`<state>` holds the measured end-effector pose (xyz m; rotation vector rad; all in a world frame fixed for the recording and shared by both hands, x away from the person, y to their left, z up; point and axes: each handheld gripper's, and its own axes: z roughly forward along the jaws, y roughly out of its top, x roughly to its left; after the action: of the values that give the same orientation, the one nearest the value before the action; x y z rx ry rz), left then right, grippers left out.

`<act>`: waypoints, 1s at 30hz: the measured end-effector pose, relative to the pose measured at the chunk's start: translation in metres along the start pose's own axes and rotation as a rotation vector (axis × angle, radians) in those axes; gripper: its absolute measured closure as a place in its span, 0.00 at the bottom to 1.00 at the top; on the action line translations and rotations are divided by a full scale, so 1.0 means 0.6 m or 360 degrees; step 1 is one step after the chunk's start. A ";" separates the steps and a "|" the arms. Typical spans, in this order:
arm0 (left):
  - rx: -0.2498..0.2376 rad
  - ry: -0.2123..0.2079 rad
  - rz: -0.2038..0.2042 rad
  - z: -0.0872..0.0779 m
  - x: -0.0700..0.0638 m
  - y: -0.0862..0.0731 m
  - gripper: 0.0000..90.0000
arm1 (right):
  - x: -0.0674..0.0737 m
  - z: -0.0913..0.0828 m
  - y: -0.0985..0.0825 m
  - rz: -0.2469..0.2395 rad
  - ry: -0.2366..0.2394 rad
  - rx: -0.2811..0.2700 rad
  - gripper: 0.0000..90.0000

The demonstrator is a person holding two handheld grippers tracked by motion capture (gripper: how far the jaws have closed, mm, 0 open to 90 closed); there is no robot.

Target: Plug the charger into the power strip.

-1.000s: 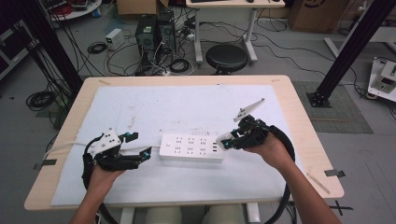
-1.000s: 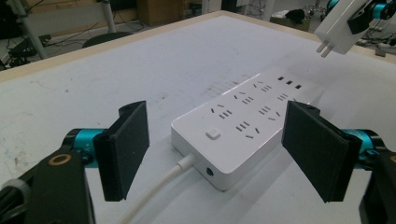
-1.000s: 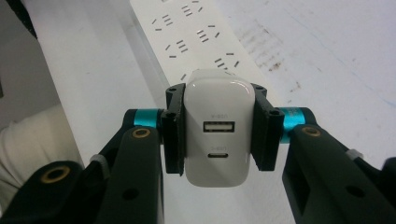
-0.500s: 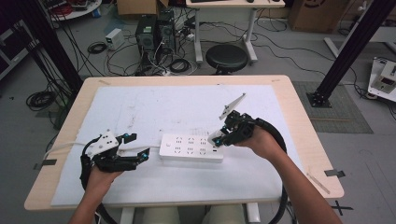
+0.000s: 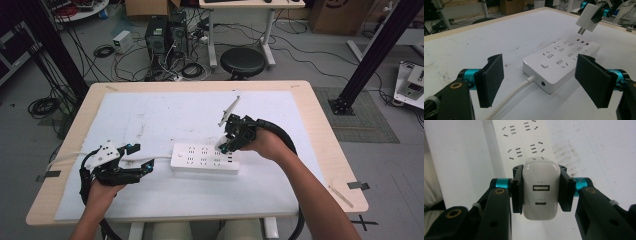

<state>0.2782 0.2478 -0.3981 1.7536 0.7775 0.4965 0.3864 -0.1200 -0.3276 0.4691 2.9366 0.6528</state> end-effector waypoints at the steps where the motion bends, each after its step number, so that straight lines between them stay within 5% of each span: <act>1: -0.0002 0.0000 -0.0002 -0.001 0.001 -0.001 0.26 | 0.000 0.002 0.005 -0.0014 -0.0006 0.0023 0.71; 30: -0.0021 0.0018 -0.0036 -0.008 0.019 -0.013 0.26 | -0.003 0.065 0.061 -0.0359 -0.0017 0.0409 0.71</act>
<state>0.2807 0.2606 -0.4043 1.7292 0.7994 0.4954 0.4046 -0.0736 -0.3469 0.1545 3.0128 0.2476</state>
